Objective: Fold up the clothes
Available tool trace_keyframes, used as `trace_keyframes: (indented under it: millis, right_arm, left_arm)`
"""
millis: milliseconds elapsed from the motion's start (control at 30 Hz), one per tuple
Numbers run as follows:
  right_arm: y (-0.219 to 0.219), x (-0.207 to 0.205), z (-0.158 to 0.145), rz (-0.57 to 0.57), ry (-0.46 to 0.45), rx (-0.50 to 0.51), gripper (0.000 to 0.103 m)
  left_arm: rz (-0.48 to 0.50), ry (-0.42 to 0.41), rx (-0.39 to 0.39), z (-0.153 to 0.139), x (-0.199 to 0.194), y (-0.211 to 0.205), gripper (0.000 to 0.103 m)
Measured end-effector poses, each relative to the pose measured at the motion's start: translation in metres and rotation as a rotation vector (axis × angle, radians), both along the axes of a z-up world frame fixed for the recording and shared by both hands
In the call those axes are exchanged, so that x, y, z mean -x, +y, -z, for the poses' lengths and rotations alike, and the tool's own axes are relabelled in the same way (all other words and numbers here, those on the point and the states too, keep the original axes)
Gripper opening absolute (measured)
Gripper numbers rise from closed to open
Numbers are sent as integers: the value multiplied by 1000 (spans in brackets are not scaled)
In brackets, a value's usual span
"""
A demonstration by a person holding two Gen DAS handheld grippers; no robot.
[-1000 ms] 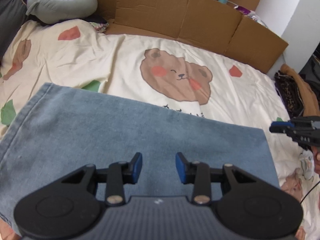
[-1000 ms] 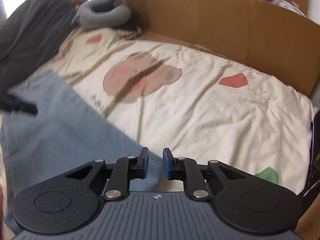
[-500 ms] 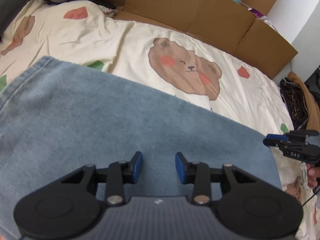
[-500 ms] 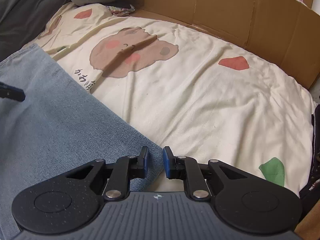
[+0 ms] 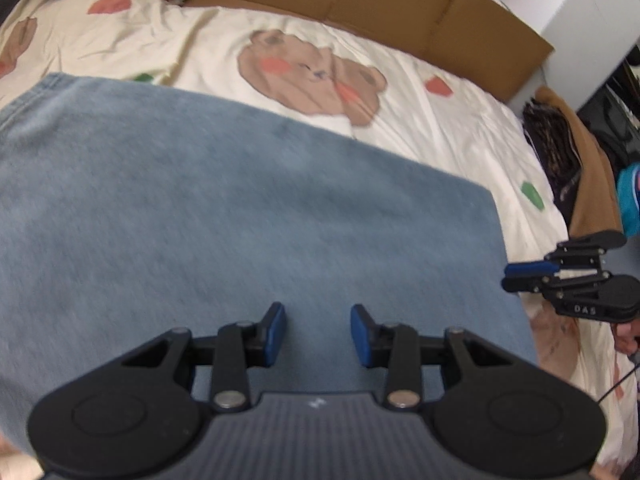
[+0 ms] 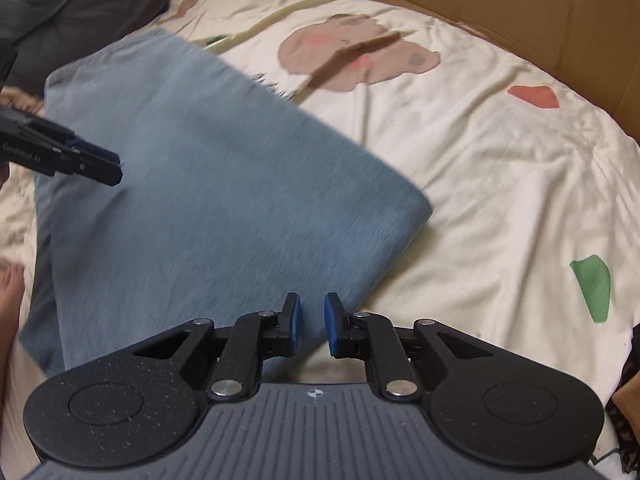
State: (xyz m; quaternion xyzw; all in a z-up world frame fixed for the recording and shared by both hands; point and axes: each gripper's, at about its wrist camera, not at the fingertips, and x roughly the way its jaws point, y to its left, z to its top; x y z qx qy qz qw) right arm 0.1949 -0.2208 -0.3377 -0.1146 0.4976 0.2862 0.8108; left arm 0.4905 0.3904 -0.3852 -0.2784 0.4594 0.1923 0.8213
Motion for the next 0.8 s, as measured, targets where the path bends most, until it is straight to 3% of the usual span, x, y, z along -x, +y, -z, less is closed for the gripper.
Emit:
trace_keyframes:
  millis: [233, 500, 800]
  right_arm:
    - [0, 26, -5, -39, 25, -30, 16]
    - [15, 65, -13, -192, 49, -39, 15]
    - [14, 85, -7, -214, 137, -49, 15]
  left_arm:
    - [49, 32, 38, -2, 1, -28, 38]
    - [127, 53, 118, 3, 6, -58, 34]
    - [152, 111, 209, 13, 11, -68, 22]
